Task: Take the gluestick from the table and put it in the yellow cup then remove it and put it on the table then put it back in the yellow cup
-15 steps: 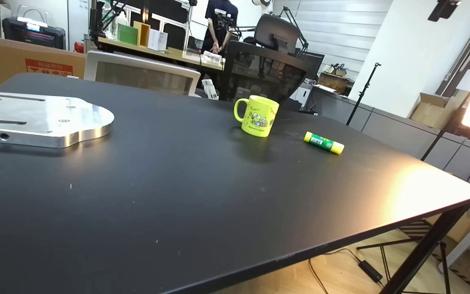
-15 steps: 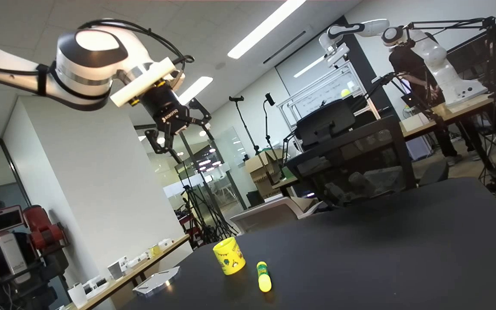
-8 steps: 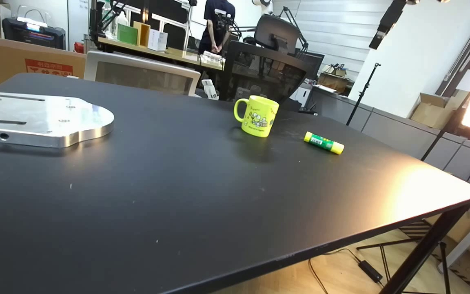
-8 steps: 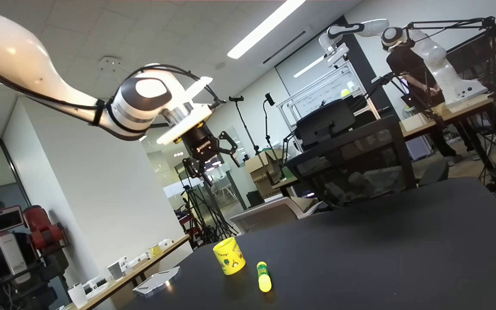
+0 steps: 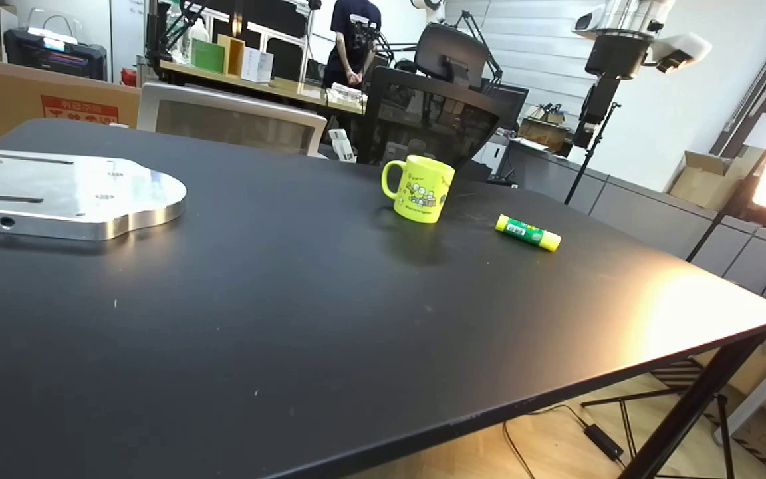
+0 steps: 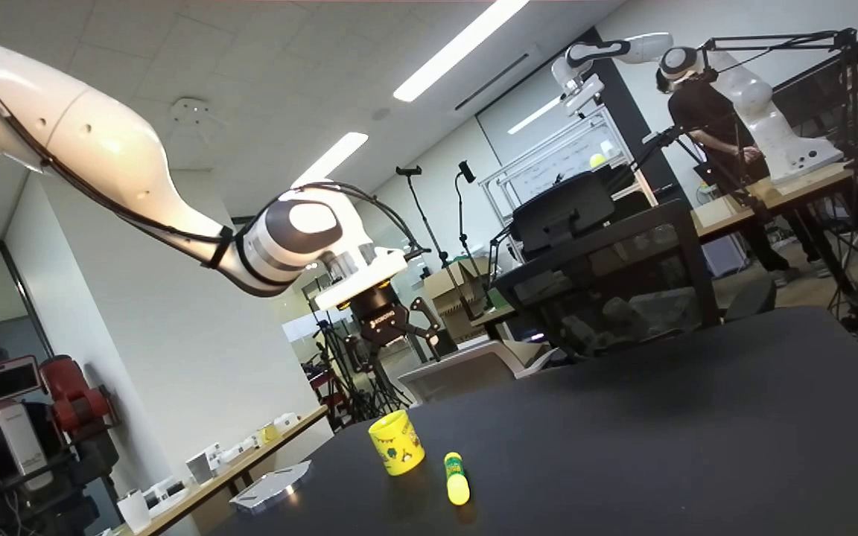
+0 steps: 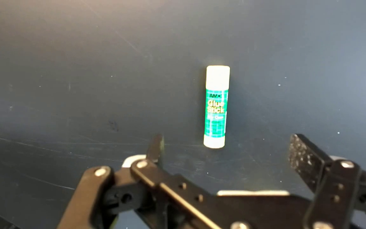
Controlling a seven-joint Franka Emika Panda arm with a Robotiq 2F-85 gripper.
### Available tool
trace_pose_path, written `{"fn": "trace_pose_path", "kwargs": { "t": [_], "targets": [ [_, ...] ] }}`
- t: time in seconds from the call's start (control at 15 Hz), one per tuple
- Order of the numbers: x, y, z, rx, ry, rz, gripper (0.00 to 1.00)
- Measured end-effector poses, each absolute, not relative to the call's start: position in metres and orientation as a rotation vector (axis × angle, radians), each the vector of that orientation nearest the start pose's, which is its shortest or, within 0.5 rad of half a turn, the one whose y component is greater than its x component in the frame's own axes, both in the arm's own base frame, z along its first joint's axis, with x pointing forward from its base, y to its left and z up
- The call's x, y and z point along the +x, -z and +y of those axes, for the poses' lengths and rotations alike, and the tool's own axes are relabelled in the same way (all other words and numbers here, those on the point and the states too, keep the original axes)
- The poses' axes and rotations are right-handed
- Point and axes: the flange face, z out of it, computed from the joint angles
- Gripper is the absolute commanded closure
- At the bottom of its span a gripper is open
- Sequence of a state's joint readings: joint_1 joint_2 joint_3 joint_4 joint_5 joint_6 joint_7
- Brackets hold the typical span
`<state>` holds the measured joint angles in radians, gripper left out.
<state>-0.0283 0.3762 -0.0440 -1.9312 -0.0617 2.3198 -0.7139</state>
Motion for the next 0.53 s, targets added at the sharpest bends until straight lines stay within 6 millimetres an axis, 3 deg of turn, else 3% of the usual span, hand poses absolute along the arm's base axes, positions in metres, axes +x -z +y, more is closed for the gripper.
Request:
{"fn": "trace_pose_path", "kwargs": {
  "t": [0.33,0.53],
  "targets": [
    [0.623,-0.298,-0.045,-3.017,-0.017,-1.077,0.00],
    [0.623,-0.285,-0.045,-3.020,-0.061,-1.114,0.00]
  ]
}}
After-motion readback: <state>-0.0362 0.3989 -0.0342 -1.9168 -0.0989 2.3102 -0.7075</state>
